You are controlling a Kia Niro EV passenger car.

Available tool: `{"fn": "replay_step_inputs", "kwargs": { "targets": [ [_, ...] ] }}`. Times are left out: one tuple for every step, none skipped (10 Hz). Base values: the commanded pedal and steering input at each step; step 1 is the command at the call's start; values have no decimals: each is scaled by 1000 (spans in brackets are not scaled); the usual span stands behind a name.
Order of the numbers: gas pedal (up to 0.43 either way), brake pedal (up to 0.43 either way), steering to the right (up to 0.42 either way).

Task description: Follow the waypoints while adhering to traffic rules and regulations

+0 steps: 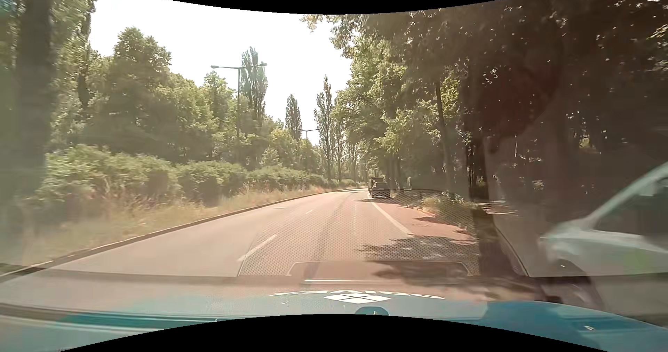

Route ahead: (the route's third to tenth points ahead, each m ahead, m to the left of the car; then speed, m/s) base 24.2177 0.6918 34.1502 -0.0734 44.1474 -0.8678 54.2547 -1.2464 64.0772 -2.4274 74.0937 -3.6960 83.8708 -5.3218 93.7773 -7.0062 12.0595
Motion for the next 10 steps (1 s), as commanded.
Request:
{"fn": "replay_step_inputs", "kwargs": {
  "targets": [
    [177,0,8],
    [177,0,8],
    [177,0,8],
    [177,0,8],
    [177,0,6],
    [177,0,6],
    [177,0,6],
    [177,0,6],
    [177,0,6],
    [177,0,6]
  ]
}}
